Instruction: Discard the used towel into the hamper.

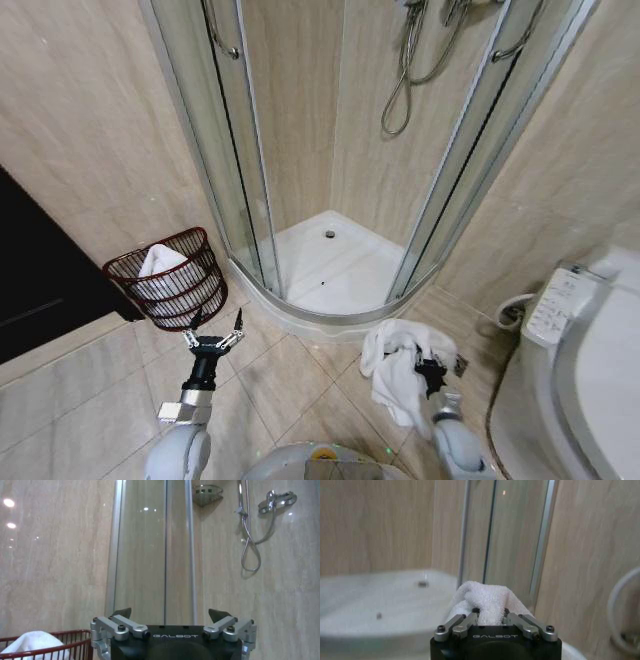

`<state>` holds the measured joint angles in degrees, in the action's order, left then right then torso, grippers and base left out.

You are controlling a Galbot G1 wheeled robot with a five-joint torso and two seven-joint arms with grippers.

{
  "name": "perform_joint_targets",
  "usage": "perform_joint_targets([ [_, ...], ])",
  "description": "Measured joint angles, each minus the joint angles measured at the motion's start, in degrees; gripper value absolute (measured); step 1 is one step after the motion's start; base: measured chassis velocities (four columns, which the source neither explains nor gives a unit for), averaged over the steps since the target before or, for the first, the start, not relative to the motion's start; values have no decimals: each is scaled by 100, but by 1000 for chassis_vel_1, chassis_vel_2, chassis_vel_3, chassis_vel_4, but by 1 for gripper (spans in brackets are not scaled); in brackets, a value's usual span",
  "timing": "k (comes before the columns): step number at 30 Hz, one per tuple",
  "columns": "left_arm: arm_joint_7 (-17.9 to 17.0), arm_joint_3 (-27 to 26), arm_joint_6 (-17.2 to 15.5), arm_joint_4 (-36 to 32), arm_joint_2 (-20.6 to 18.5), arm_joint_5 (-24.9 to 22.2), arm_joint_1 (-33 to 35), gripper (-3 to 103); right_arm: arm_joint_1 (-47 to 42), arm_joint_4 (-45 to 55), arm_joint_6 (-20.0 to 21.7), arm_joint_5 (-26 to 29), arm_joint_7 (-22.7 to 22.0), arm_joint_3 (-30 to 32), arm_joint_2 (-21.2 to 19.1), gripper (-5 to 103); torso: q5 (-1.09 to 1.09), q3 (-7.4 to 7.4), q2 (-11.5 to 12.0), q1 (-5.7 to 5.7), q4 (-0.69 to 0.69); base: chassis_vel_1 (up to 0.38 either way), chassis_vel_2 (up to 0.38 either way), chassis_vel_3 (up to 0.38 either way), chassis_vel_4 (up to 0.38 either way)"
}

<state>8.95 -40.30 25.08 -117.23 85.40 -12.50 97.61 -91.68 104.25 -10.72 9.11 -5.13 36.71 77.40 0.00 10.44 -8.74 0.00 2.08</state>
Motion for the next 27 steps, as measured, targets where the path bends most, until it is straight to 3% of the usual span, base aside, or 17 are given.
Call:
perform_joint_targets([
  [3,11,41,0,1,6,-14,-40,100,-408,915,69,50,3,224,33,16,-2,0,-1,0,0,0,0,0,0],
  [11,11,32,-1,-47,-66,-155,-40,100,-907,2183,354,51,3,487,166,16,-1,0,-1,0,0,0,0,0,0],
  [17,10,-49,-138,-124,-161,-303,49,100,-999,2790,484,-263,-3,243,334,16,-2,0,-1,0,1,0,0,0,0],
  [27,30,-48,-285,-127,-220,-315,-25,100,-831,2869,651,-476,-120,16,399,16,-1,0,-1,0,0,0,0,0,0],
])
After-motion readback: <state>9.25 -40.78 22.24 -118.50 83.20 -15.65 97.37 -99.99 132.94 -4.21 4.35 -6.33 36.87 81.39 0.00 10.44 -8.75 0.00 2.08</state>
